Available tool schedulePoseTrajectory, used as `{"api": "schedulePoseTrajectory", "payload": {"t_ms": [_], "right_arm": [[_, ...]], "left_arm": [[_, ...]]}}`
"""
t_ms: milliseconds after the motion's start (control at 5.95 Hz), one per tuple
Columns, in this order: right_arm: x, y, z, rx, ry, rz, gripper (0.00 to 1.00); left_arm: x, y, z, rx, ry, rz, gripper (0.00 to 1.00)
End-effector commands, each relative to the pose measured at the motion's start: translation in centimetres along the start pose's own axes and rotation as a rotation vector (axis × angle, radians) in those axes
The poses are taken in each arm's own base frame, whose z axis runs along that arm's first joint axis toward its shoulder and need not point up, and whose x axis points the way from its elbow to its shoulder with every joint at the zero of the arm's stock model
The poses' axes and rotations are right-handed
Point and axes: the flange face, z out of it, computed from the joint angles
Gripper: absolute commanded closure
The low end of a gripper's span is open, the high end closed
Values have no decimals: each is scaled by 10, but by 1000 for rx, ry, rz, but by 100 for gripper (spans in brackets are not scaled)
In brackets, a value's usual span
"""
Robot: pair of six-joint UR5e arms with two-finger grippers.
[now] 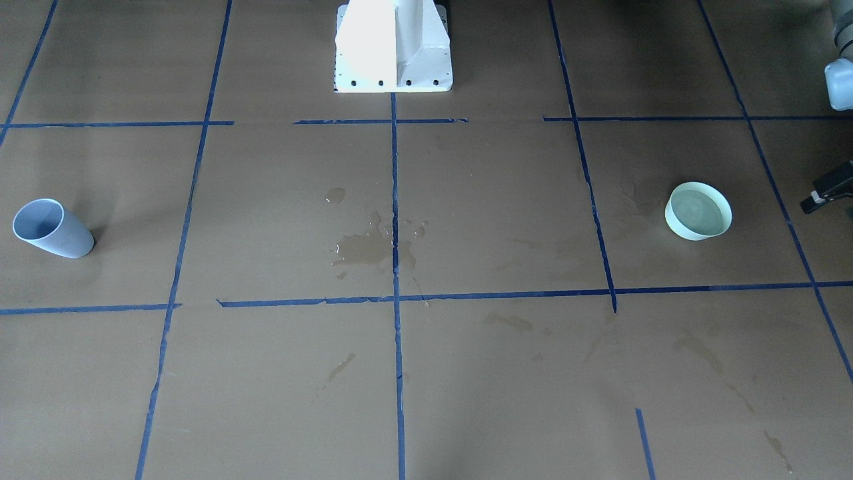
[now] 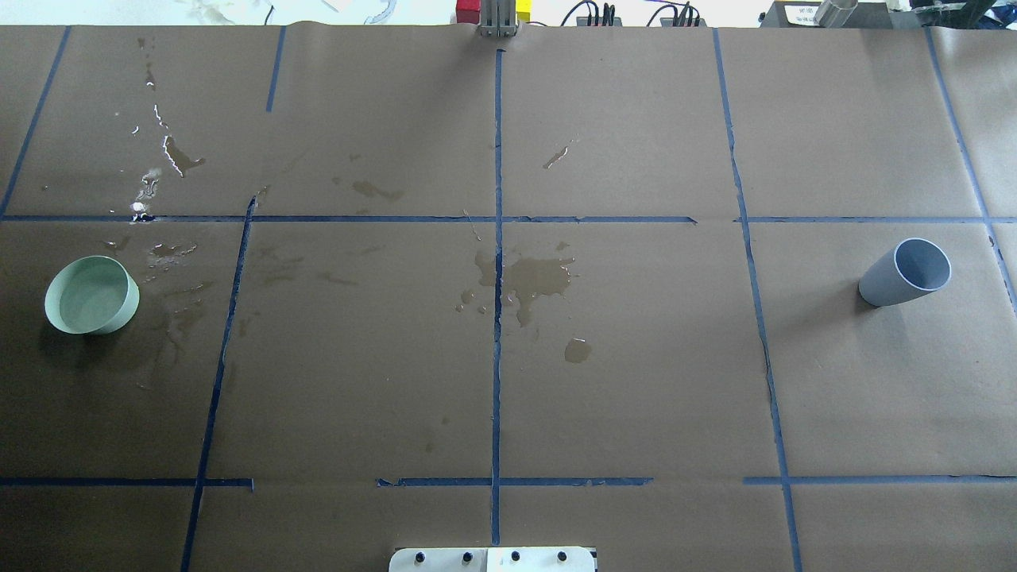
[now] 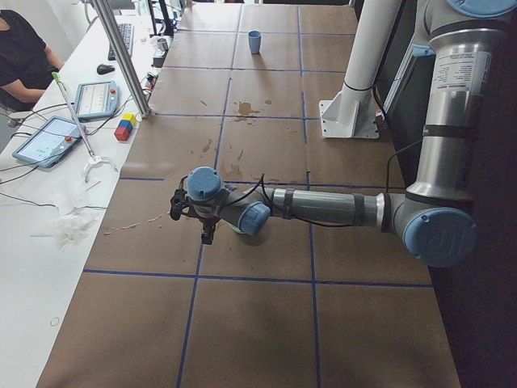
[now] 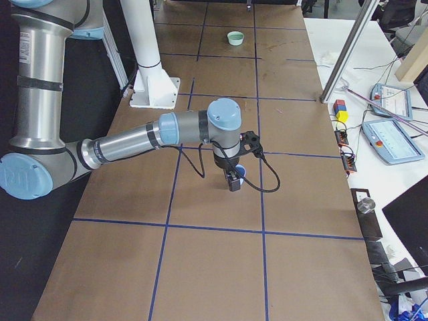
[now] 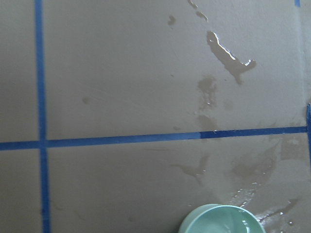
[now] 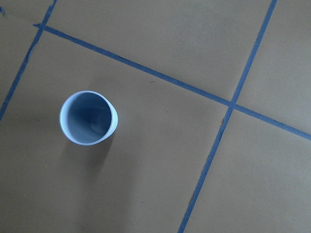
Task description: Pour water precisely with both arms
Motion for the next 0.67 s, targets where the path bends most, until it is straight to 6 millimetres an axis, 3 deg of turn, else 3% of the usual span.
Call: {"api": "schedulePoseTrajectory", "payload": {"t_ms": [0,168,336,504], "right_arm": [[5,4,4,-24,13,19,0],[14,6,14,-41,3,38,0],[16,8,17,-46,-5,44,0],[17,9,20,-51,-10,47,0]], "left_arm": [[-31,3,-40,-54,-132,56,0],[-41,12,-81,-79,-149,37,0],[-28,22,-102,-128,-149,9,0],[-46,38,-92,-168,-141,14,0]]}}
